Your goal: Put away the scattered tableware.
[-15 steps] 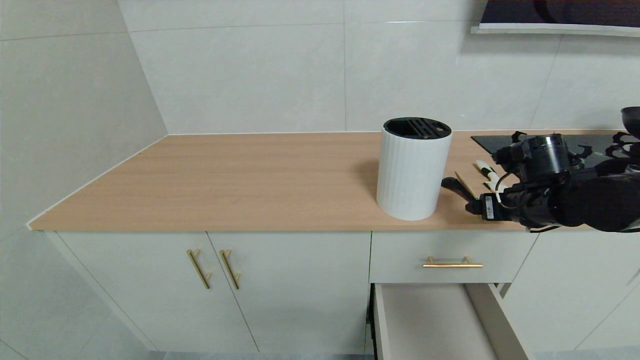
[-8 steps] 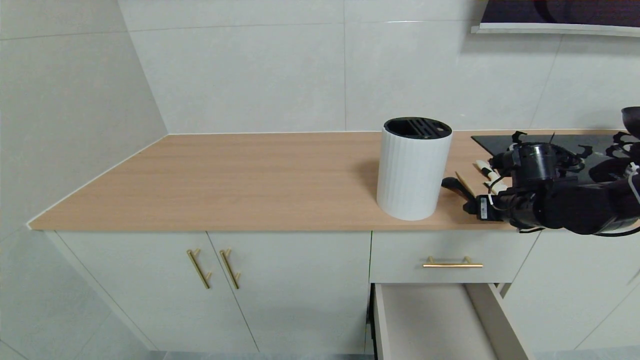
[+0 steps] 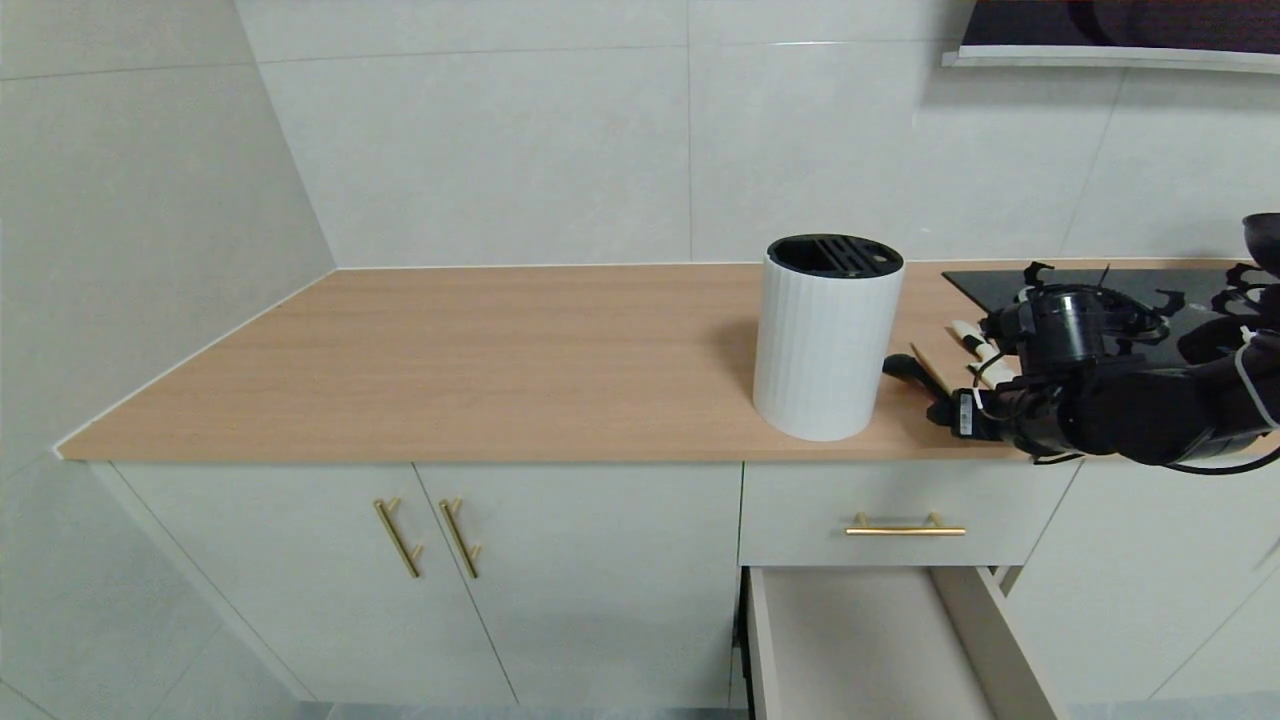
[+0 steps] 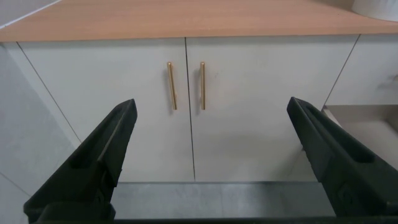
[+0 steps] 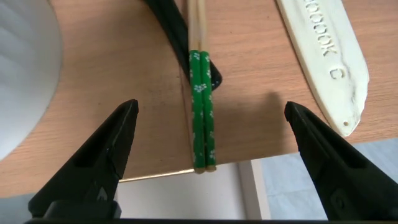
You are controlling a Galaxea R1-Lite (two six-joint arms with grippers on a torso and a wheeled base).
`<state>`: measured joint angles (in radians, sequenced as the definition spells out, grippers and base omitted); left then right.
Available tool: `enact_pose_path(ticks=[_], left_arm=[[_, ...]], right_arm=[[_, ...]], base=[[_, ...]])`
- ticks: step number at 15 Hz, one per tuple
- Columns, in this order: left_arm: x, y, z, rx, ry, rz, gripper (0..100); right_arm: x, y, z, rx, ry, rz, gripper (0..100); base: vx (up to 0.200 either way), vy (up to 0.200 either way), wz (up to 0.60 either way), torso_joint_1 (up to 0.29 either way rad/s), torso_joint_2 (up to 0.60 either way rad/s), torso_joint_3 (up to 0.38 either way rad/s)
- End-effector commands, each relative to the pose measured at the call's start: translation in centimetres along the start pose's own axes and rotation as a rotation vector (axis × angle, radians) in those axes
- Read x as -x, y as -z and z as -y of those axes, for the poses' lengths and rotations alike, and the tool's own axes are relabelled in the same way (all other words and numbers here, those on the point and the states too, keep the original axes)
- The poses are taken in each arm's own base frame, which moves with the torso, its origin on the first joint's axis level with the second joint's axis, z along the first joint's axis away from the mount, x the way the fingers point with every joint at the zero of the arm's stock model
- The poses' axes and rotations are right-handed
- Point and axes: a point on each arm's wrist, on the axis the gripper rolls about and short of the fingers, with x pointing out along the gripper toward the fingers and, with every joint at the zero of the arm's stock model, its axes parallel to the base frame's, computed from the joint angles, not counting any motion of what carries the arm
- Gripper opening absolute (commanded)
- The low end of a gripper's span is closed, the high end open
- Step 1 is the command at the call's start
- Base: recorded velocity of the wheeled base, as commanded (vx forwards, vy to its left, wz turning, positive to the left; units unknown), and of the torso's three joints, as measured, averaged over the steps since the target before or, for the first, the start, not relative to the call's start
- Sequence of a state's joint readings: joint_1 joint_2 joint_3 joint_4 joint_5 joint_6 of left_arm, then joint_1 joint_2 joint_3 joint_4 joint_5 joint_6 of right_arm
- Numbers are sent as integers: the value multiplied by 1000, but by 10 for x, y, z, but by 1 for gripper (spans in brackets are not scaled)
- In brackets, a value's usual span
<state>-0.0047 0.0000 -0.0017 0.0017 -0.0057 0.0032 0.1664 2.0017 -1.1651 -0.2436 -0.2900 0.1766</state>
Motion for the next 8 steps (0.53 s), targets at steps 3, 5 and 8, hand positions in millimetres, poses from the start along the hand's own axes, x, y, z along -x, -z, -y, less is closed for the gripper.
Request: enact_pose_path(ticks=[3, 5, 8], left_arm=[[0, 0, 0, 0, 0, 0, 100], [0, 0, 0, 0, 0, 0, 100], [0, 0, 0, 0, 0, 0, 100]], right_arm=[[-3, 2, -1, 3, 1, -8, 100], [-2, 2, -1, 3, -1, -6, 100], [-1, 2, -1, 3, -1, -5, 0]], base=[[0, 0, 0, 0, 0, 0], [0, 0, 0, 0, 0, 0], [0, 0, 0, 0, 0, 0]])
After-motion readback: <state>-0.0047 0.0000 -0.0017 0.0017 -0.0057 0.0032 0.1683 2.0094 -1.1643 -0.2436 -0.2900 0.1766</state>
